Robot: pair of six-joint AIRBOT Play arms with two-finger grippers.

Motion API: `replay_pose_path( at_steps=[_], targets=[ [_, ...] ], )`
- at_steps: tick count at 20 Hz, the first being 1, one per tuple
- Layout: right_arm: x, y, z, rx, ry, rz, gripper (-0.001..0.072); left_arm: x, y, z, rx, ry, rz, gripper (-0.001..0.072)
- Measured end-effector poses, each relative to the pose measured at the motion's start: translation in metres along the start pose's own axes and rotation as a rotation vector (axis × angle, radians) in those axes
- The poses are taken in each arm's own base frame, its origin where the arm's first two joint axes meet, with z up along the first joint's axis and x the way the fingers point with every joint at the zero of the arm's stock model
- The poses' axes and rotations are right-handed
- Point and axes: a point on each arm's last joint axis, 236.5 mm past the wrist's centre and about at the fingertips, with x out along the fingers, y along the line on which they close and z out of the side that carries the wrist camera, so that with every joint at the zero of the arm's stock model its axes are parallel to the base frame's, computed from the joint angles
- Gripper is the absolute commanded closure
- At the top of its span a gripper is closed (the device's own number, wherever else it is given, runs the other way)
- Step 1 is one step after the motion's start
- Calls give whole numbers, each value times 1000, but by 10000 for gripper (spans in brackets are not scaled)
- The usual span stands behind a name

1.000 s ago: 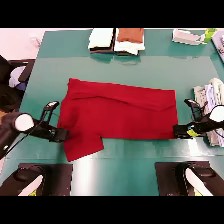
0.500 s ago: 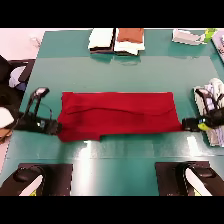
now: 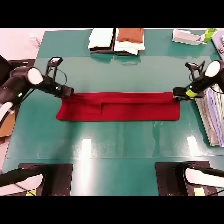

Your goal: Fold the shirts.

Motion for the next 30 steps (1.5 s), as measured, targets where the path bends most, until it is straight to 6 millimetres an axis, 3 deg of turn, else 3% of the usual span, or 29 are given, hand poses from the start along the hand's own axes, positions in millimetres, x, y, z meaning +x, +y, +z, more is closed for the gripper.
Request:
replay_pose_path(
  at_steps=[3,4,5,6,10,11,12,13,14,17,23,24,25,27,28,30],
  targets=[
    [16,8,32,8,-2,32,693,26,5,15,9,-7,9,679],
    [19,12,40,8,-8,45,682,31,6,16,9,-6,10,619],
    [21,16,48,6,-13,61,525,33,7,19,10,-12,12,351],
    [22,19,55,-2,-22,76,370,34,8,22,13,-16,14,225],
    [9,21,75,-17,-68,111,343,27,5,29,16,0,10,230],
    [4,17,75,-18,-70,114,307,23,4,28,18,12,8,231],
    [0,10,72,-11,-73,115,163,20,3,27,18,25,4,305],
    [-2,2,68,2,-72,113,76,18,1,23,16,50,-2,597],
    [-1,-7,61,18,-59,111,76,16,0,21,14,65,-9,675],
    [16,-29,32,82,10,119,76,13,-12,19,-8,81,-58,682],
    [65,-14,-1,150,102,221,89,13,-50,26,1,50,-146,682],
    [69,-11,-2,151,106,231,131,13,-57,27,11,47,-154,682],
    [72,-8,-3,148,109,233,202,13,-62,26,19,47,-161,682],
    [77,-3,-4,145,110,242,576,14,-74,26,36,43,-176,682],
    [79,-2,-4,140,108,245,685,14,-79,26,46,39,-181,683],
    [75,-1,-3,116,94,239,696,14,-93,26,67,30,-194,683]
  ],
)
